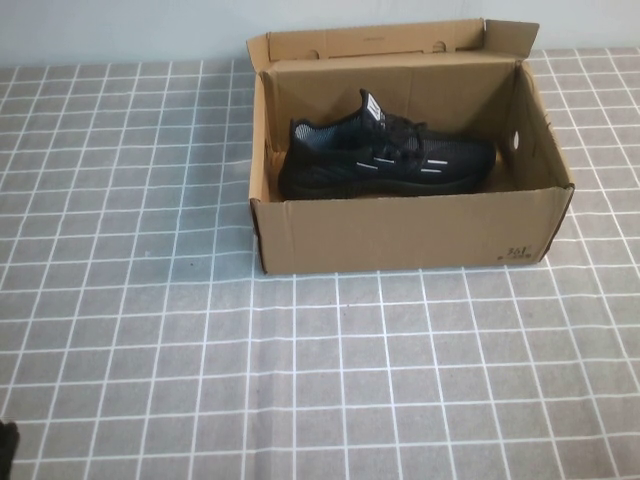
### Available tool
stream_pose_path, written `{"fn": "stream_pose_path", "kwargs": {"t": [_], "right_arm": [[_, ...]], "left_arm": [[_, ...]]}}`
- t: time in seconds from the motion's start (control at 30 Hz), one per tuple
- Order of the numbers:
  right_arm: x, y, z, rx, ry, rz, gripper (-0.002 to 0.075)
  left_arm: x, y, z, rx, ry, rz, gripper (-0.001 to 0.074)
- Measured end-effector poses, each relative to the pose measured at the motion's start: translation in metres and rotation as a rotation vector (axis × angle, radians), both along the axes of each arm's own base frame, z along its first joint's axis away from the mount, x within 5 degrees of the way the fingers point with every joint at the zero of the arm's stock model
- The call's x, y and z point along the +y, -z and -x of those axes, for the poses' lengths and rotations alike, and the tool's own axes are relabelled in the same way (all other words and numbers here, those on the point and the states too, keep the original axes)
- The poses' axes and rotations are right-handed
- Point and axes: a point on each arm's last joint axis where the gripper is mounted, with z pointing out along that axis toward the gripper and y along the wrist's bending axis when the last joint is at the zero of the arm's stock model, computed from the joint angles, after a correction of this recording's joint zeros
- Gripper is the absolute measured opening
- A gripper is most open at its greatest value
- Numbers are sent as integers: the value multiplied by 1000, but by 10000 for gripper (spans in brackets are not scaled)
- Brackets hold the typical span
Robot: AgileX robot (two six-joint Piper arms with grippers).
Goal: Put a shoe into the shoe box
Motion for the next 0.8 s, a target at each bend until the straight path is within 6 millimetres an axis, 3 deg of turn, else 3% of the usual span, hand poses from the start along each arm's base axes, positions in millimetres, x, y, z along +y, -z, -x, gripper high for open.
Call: {"fn": "stream_pose_path", "kwargs": {"t": [0.17,0.8], "right_arm": [[0,0,0,0,0,0,-16],[0,0,0,0,0,0,-16]], "left_arm": [[0,12,3,133,0,0,-1],[0,12,3,140,-2,6,-1]]}}
